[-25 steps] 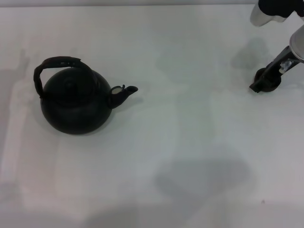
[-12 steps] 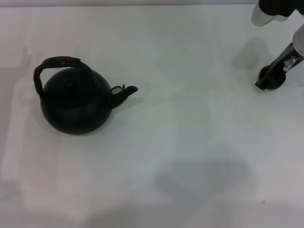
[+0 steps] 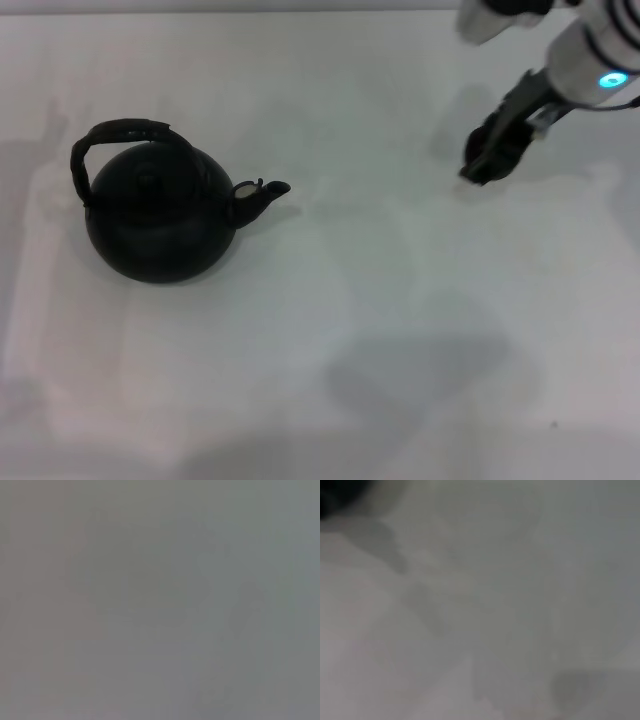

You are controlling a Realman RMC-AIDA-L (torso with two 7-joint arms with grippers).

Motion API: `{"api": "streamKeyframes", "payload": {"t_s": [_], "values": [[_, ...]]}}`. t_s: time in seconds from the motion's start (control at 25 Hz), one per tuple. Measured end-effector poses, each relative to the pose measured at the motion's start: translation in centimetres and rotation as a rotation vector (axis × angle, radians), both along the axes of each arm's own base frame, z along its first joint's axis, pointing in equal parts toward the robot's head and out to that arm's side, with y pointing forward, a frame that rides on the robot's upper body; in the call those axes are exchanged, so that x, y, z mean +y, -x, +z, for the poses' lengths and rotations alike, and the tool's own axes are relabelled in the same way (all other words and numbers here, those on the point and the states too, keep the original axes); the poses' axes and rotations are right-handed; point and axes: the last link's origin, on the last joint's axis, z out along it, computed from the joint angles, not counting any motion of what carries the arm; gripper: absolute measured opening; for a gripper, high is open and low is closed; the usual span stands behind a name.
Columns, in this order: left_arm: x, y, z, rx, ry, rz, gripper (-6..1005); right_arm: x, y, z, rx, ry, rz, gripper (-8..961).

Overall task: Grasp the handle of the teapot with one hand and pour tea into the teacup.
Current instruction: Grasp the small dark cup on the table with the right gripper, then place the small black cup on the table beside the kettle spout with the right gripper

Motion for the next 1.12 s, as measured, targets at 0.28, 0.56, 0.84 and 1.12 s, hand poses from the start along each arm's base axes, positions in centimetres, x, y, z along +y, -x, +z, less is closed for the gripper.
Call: {"api": "streamKeyframes", "payload": {"t_s": [0.28, 0.56, 0.84, 1.12], "values": [[0.0, 0.0, 0.0, 0.0, 0.001, 0.001, 876, -2.0, 3.6, -4.0, -0.004, 0.157, 0.134, 758], [0.0, 0.1, 0.1, 0.001, 0.0, 0.001, 875, -3.3, 4.8, -6.3, -0.028, 0.224, 0.218, 768], [0.0, 0.0, 0.0, 0.001, 0.0, 0.0, 875, -4.4, 5.0, -8.0, -0.037, 0.269, 0.272, 779], [0.0, 0.0, 0.0, -0.001, -0.001, -0.002, 876, -4.5, 4.7, -8.7, -0.038, 0.256, 0.266, 790]]}}
